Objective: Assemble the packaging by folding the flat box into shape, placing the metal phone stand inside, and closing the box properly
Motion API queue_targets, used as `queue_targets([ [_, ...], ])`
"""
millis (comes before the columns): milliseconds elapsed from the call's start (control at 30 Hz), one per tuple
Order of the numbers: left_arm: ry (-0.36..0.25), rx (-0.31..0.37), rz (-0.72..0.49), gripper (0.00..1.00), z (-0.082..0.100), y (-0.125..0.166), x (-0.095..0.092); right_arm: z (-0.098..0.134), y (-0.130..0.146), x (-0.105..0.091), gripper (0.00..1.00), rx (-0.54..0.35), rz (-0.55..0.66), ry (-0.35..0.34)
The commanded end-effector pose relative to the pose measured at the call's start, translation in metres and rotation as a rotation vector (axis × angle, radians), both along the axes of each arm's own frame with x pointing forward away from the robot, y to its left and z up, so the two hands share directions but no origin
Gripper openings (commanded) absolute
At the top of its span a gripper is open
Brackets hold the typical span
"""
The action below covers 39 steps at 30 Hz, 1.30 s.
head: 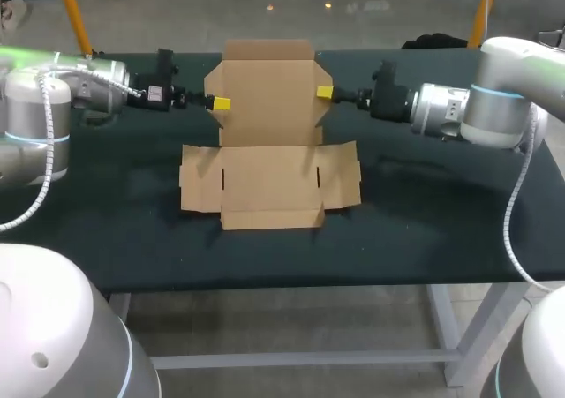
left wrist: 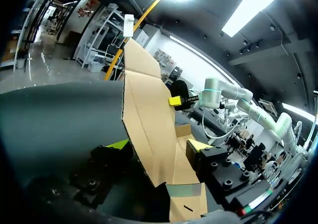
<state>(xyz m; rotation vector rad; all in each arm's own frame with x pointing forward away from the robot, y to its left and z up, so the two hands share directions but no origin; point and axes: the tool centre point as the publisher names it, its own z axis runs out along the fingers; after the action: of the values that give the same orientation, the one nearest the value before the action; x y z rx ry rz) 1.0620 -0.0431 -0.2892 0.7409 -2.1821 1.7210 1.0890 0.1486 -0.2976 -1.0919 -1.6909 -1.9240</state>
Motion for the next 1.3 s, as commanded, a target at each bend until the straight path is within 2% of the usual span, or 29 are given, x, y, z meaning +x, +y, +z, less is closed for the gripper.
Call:
queue_targets([
  [33,0.006,-0.041,-0.071,0.69,-0.003,-0.004,0.008,-0.003,0.001,0.006,0.00,0.027,0.021,-0.011],
  [367,-0.014,-0.051,-0.109,0.59,0.002,-0.016,0.012,0.001,0.008,0.011,0.00,0.038,0.039,-0.029],
  [433,-0.018,-0.052,-0.113,0.49,0.003,-0.018,0.012,0.002,0.008,0.011,0.00,0.041,0.039,-0.036],
  [967,-0.036,-0.067,-0.142,0.40,0.008,-0.023,0.013,0.010,0.011,0.012,0.00,0.047,0.047,-0.060],
  [1100,-0.041,-0.072,-0.148,0.32,0.009,-0.025,0.012,0.011,0.012,0.012,0.00,0.049,0.049,-0.063],
  [1300,-0.045,-0.075,-0.154,0.25,0.010,-0.026,0.011,0.012,0.012,0.012,0.00,0.052,0.049,-0.066],
])
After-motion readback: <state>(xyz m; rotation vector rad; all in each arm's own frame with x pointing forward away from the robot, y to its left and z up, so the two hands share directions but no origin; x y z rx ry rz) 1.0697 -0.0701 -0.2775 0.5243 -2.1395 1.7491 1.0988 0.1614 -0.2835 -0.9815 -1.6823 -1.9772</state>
